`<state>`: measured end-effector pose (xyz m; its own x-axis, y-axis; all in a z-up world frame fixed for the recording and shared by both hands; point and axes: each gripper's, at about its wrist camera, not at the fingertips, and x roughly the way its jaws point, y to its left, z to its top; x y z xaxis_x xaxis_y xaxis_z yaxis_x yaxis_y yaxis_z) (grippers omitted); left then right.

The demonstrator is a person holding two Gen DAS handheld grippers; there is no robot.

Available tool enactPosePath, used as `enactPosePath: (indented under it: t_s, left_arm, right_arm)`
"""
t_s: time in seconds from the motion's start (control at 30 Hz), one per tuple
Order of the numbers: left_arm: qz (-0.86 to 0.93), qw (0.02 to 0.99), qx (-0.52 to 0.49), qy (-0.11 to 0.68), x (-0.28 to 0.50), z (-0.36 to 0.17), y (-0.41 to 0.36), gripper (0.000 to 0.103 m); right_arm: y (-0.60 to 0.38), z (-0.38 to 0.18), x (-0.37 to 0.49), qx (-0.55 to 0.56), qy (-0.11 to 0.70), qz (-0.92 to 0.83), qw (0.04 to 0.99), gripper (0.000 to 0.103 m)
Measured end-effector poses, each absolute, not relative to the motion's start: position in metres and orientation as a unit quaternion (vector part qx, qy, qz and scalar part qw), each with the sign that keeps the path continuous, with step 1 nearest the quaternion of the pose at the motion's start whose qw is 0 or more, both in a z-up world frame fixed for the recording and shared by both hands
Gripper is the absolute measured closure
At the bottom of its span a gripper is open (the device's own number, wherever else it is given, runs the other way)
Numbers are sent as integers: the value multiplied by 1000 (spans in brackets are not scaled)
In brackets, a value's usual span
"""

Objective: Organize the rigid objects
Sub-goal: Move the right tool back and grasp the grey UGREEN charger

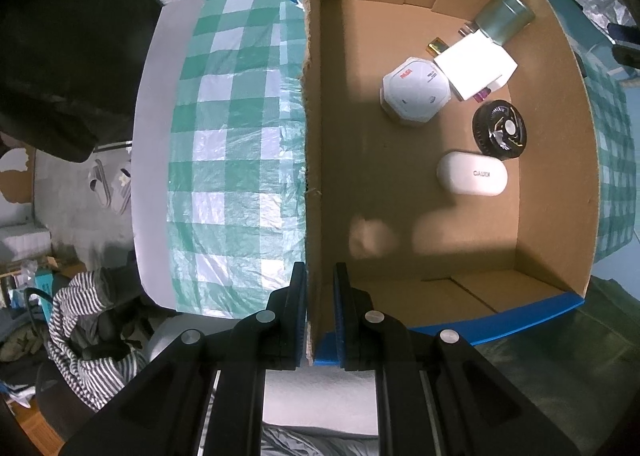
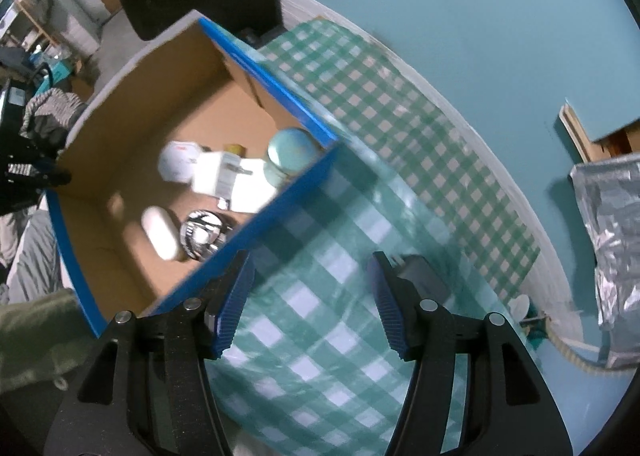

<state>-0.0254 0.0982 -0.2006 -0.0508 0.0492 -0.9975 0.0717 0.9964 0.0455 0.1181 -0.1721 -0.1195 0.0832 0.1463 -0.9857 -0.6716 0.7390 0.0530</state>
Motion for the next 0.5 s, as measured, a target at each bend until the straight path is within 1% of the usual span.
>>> enactPosePath:
  t_s: [0.23, 0.5]
  left_arm:
    - [-7, 688, 43, 724, -26, -200, 97, 92]
    - [-5, 690, 47, 722, -26, -199, 97, 92]
  right_arm:
    - [-212, -153, 139, -221, 638, 262, 690, 42]
    - [-234, -191, 149, -279, 647, 262, 659, 42]
